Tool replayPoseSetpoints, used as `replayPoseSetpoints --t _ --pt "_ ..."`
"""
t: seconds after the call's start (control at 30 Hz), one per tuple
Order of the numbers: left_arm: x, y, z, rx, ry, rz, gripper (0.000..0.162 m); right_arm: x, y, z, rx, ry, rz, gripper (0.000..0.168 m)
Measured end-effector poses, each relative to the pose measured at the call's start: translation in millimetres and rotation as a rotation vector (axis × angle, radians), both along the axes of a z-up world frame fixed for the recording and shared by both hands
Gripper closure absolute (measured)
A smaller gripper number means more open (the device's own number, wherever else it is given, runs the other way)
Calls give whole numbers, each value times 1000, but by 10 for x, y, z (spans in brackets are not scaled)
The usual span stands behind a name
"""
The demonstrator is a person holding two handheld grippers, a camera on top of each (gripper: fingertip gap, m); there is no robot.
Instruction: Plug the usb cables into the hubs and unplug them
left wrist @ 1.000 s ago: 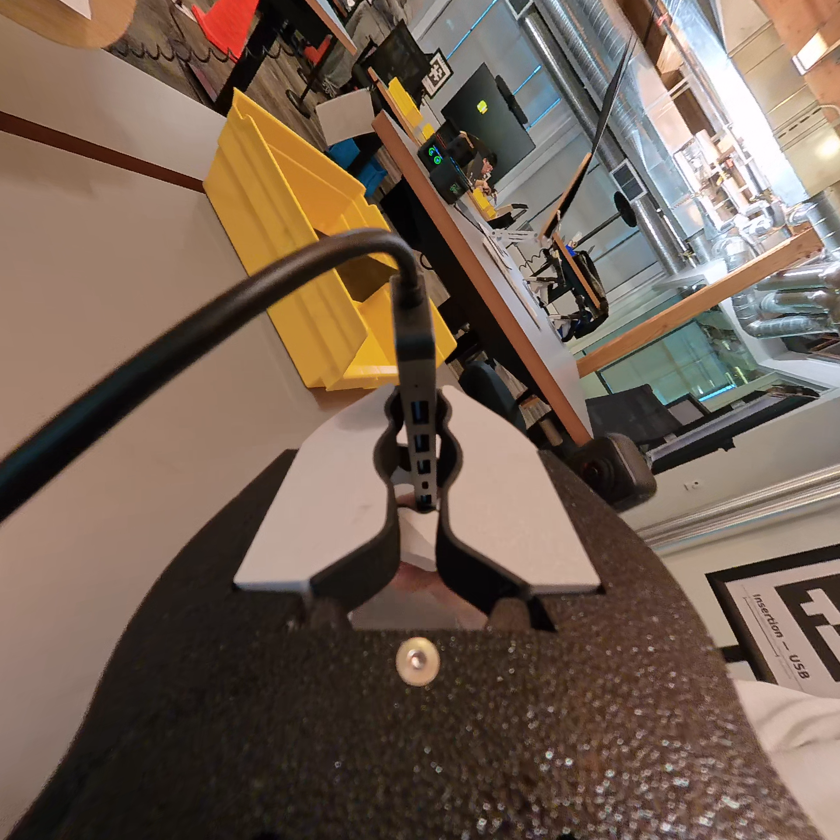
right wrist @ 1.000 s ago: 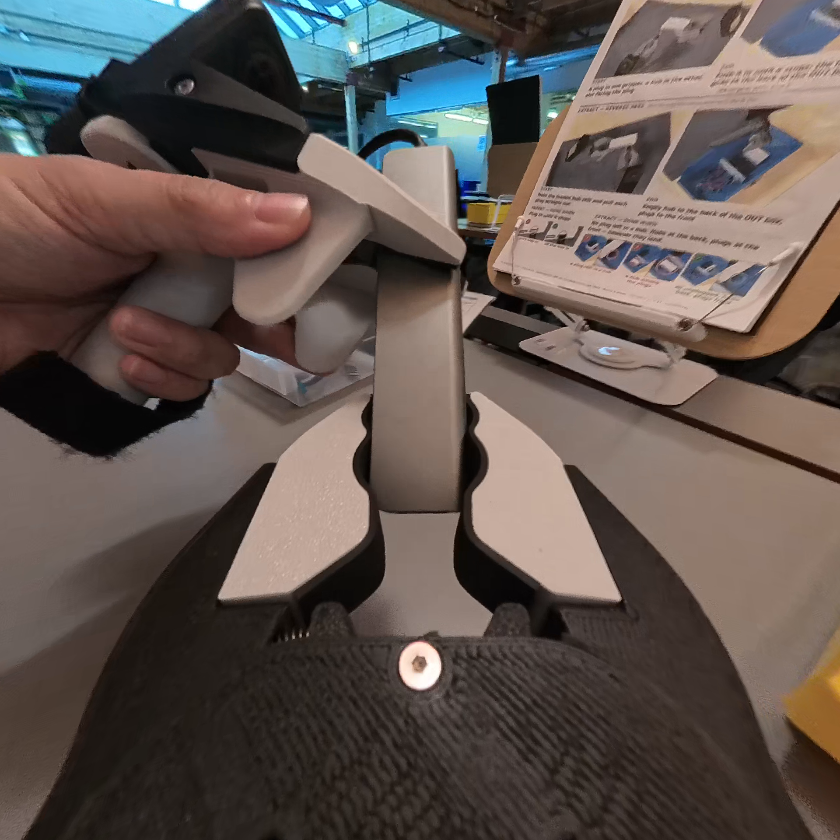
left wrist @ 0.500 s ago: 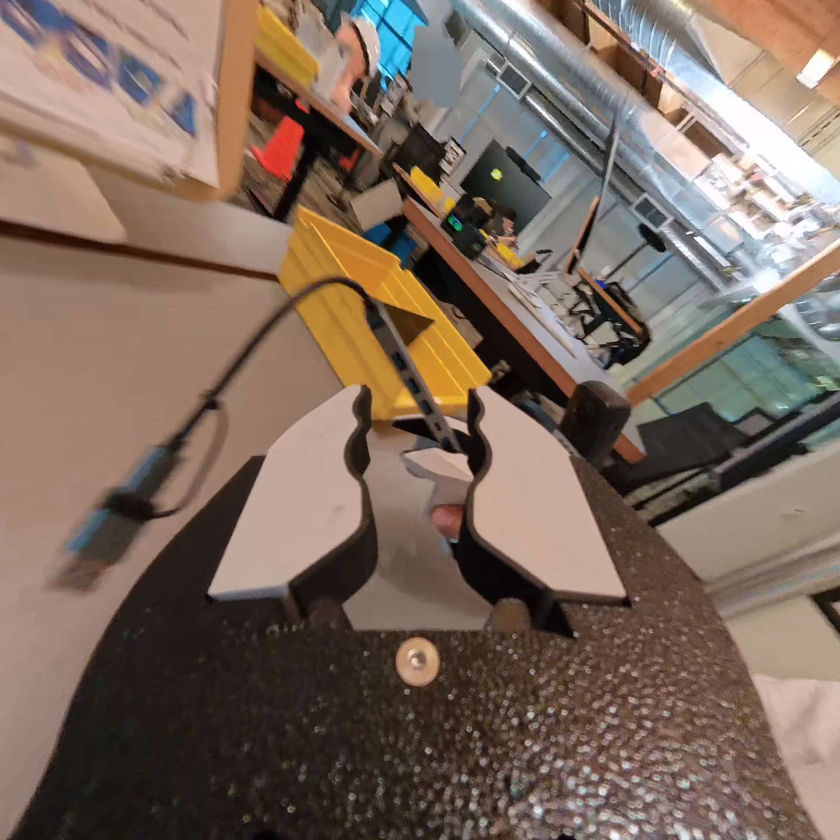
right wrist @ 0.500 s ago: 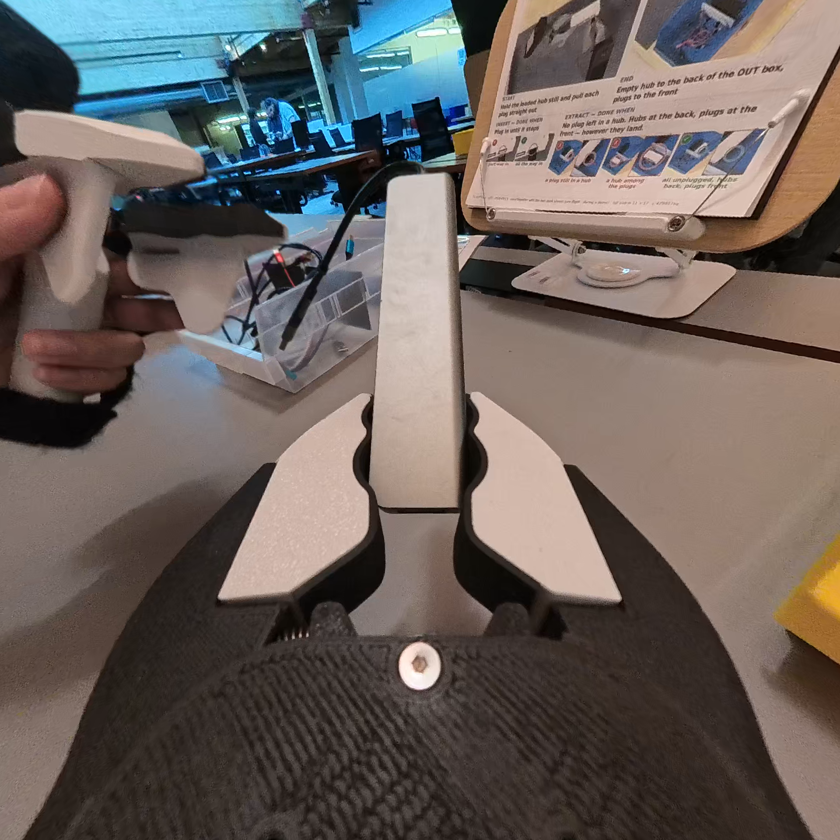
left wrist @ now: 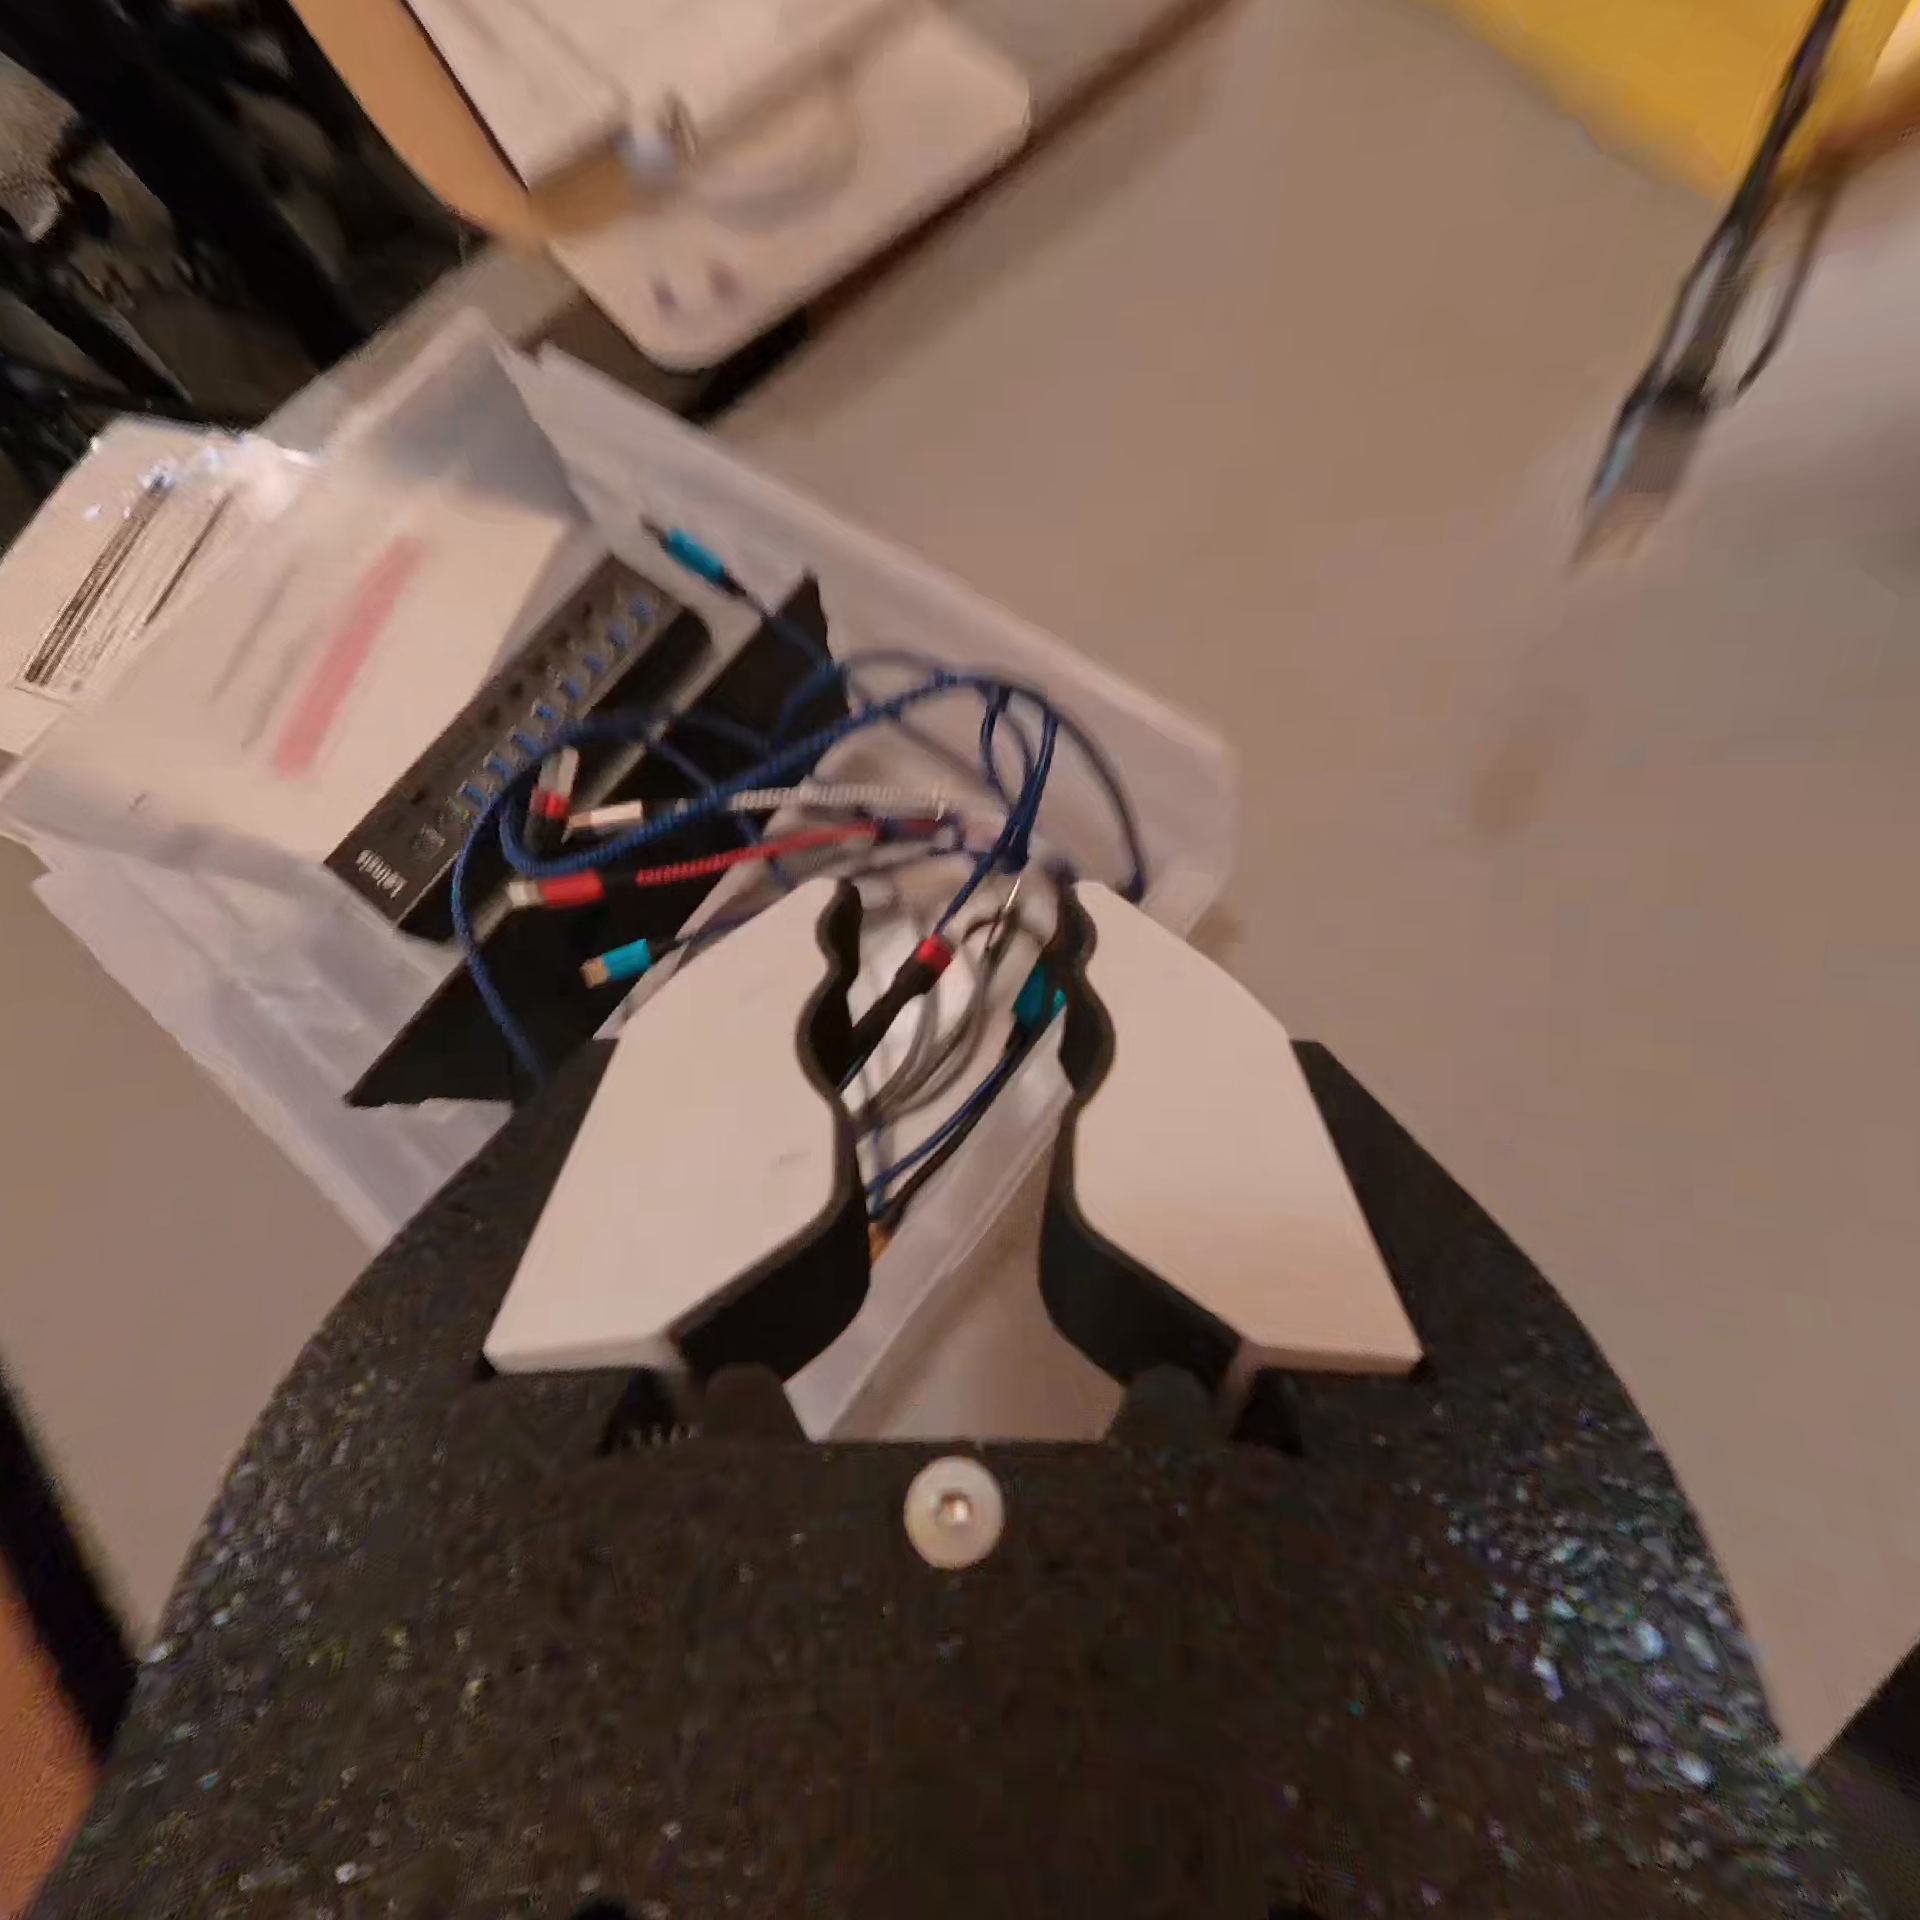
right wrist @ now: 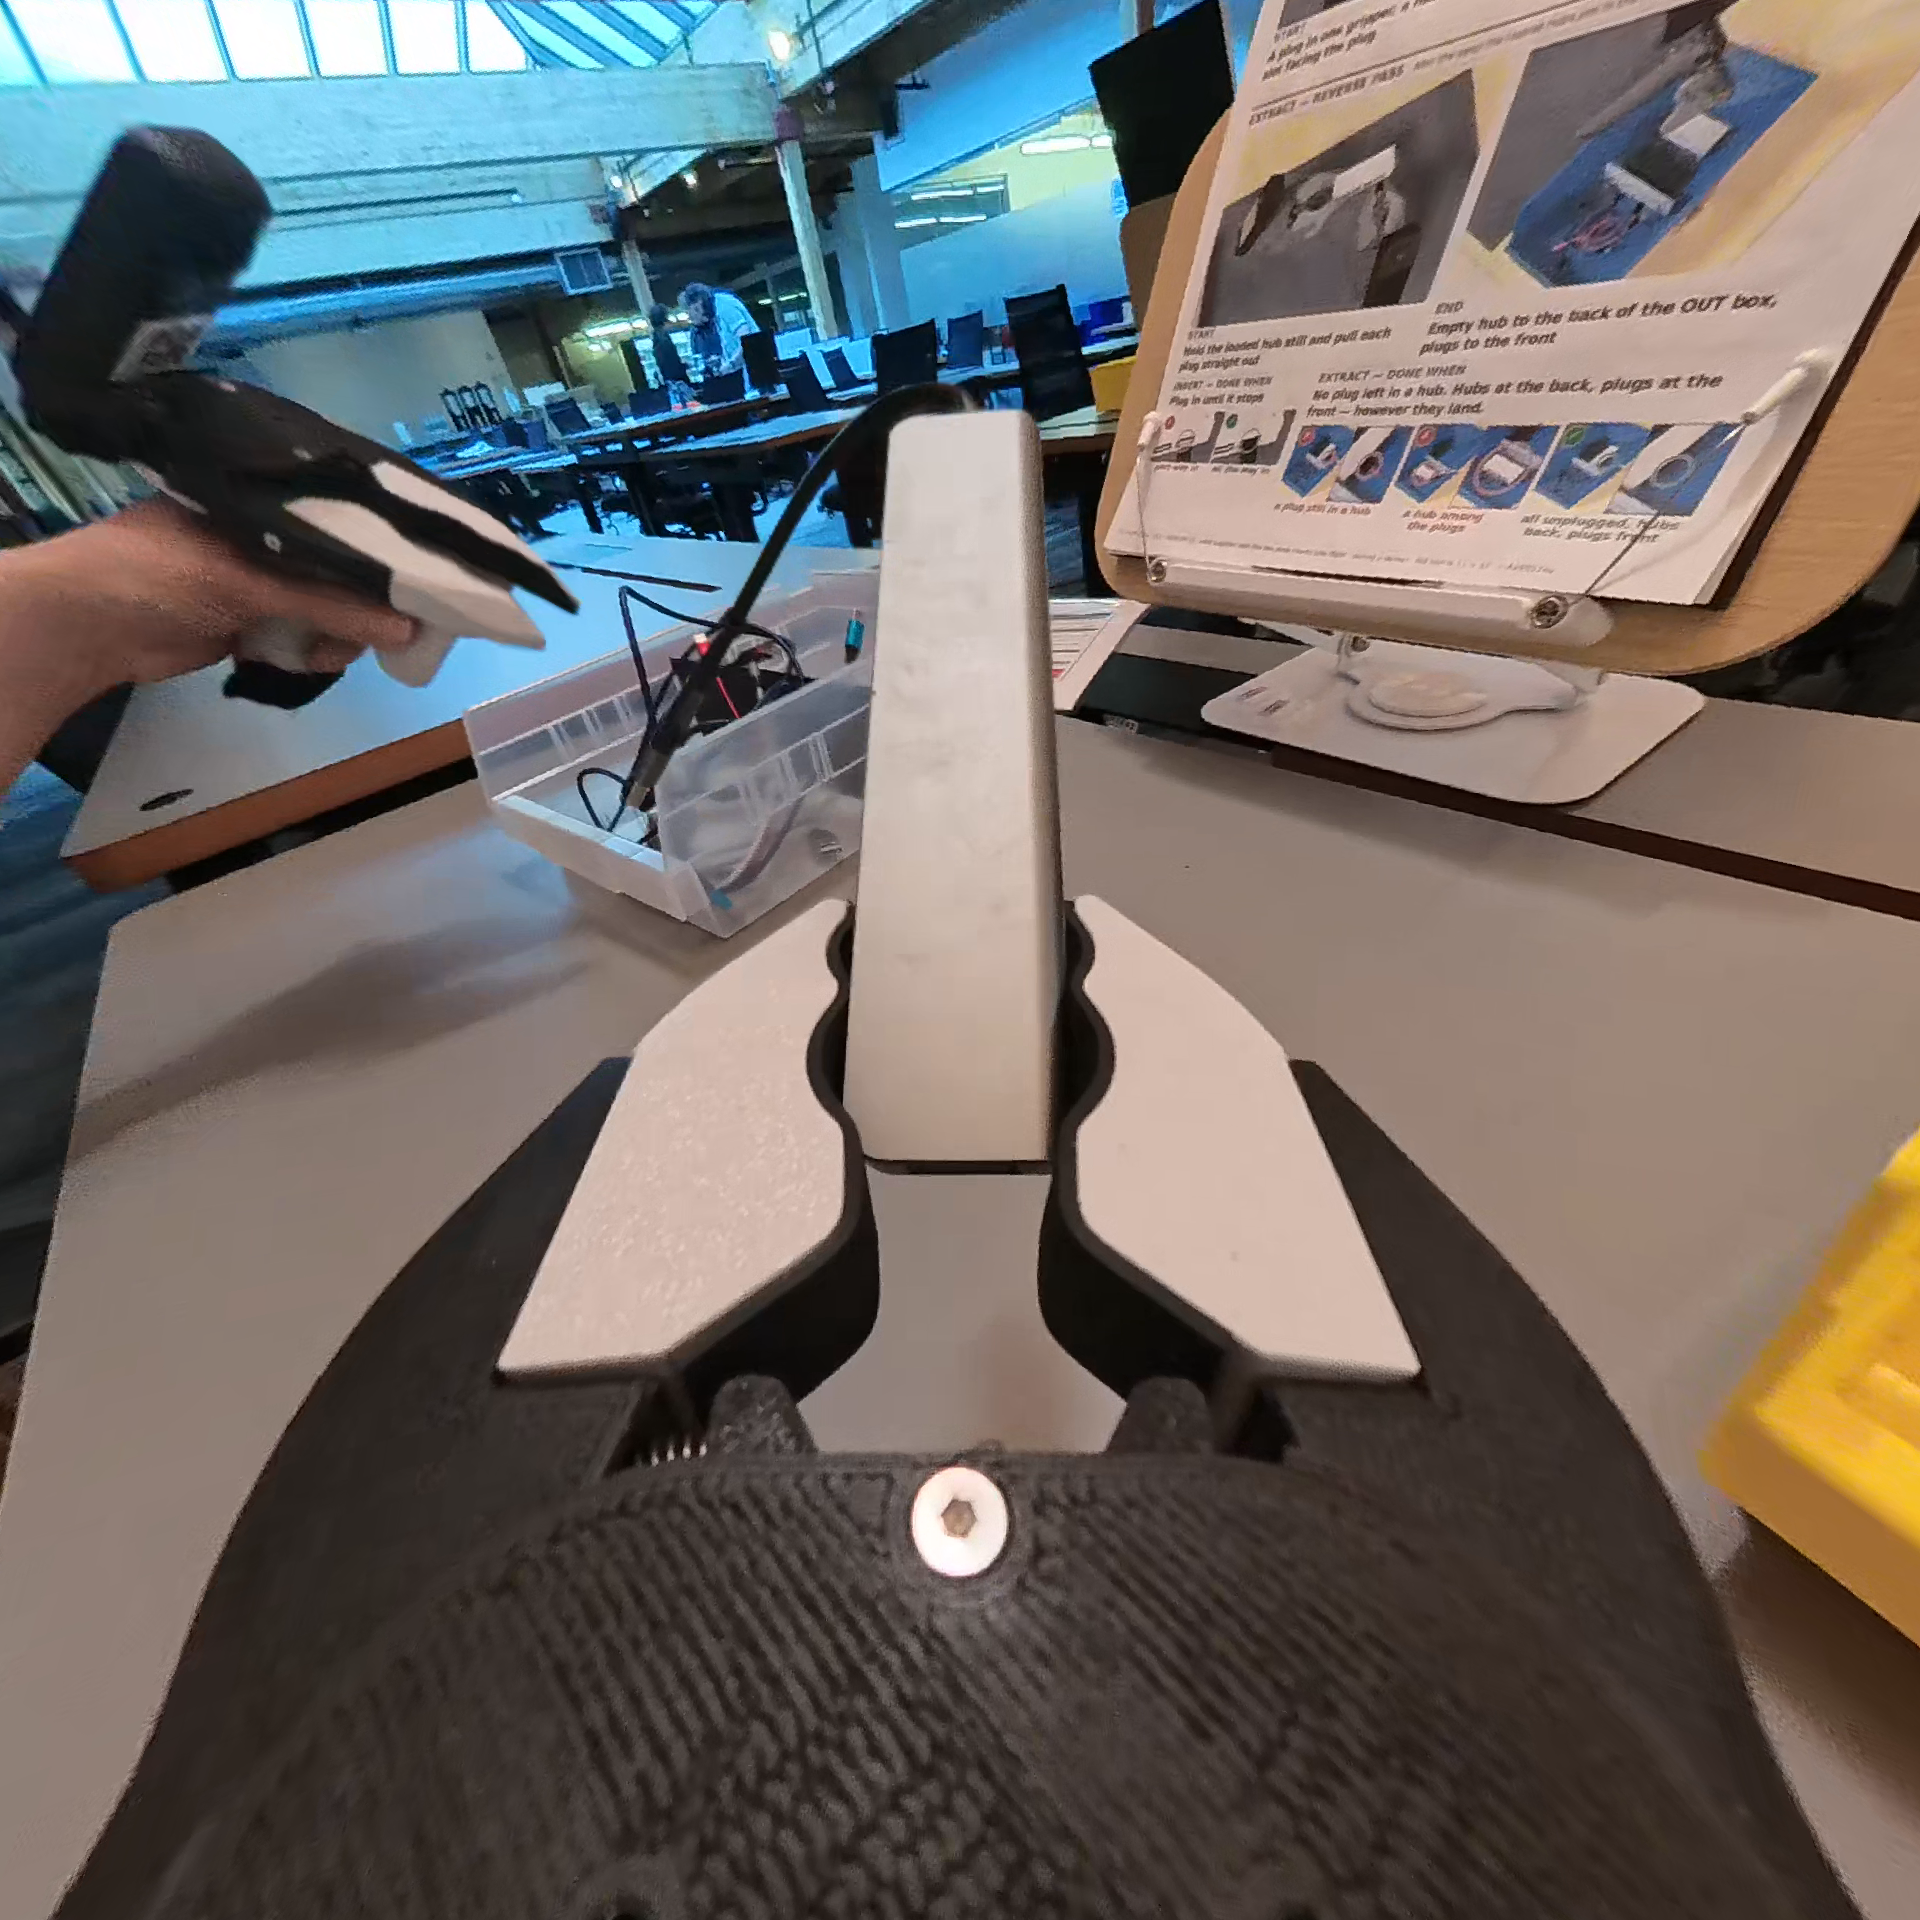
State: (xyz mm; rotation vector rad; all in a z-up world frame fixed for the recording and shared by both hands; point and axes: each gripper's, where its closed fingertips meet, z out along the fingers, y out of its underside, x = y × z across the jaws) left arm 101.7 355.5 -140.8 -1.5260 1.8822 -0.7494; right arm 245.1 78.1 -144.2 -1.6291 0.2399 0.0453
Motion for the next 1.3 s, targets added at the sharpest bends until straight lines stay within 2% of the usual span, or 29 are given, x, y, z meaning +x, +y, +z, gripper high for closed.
replayPoseSetpoints --t 0.13,0.23,0.47,0.57,0.67,0.73,0.8,0.9,0.97,1.1,1.27,1.3 --pt "-168 150 -571 208 267 -148 125 -36 22 -38 -27 -19 13 133" --pt "-147 190 -823 219 316 -195 125 -45 8 -27 -35 -31 23 133" --pt "44 198 -963 188 285 -186 126 2 -32 -24 -41 -39 27 133" --pt "74 229 -1042 211 331 -170 126 4 -25 -48 -45 -36 30 133" --pt "107 216 -1059 233 330 -178 136 -5 -18 -67 -53 -42 36 133" --pt "110 182 -1041 190 324 -166 134 2 -24 -66 -53 -47 35 133" --pt "113 148 -977 113 305 -136 124 19 -39 -48 -46 -44 29 133" --pt "178 -70 -744 -107 211 -121 109 13 -60 14 -10 -53 35 133" --pt "233 -196 -617 -201 170 -115 109 22 -60 54 15 -53 15 133" --pt "324 -283 -578 -263 178 -68 108 -65 -11 38 7 -65 44 133" --pt "459 -156 -728 -334 207 98 111 -124 11 58 -1 -93 51 133" --pt "479 -144 -757 -353 215 124 118 -127 10 63 -2 -95 52 133"
